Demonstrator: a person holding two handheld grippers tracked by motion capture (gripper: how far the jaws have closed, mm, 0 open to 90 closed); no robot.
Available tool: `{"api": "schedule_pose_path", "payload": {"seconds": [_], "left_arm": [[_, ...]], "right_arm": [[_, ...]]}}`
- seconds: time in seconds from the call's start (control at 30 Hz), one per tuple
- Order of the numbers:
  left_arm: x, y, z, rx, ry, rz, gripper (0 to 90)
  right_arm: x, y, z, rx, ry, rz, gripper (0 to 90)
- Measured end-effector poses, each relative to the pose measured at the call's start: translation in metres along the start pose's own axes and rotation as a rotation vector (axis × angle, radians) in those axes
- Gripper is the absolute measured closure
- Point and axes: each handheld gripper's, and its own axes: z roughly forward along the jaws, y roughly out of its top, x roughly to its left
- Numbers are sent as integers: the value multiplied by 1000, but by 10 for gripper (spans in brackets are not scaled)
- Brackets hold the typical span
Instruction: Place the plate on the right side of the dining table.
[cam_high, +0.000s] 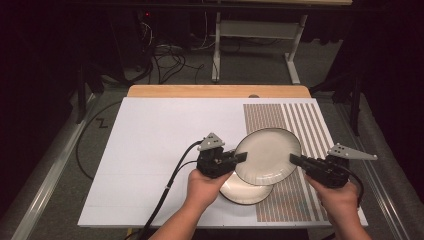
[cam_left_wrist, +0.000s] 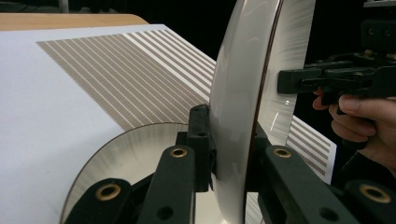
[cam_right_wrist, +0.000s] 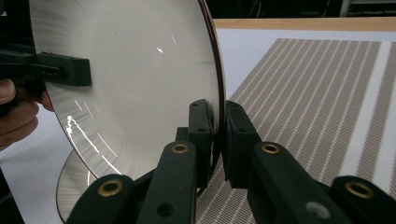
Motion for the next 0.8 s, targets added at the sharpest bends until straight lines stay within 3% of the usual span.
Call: {"api": "schedule_pose_path", "payload": {"seconds": [0.8], "left_arm": [[-20, 19, 83, 124, -49, 10, 773]], "right_arm": [[-51, -17, -46, -23, -134, 56, 858]]}}
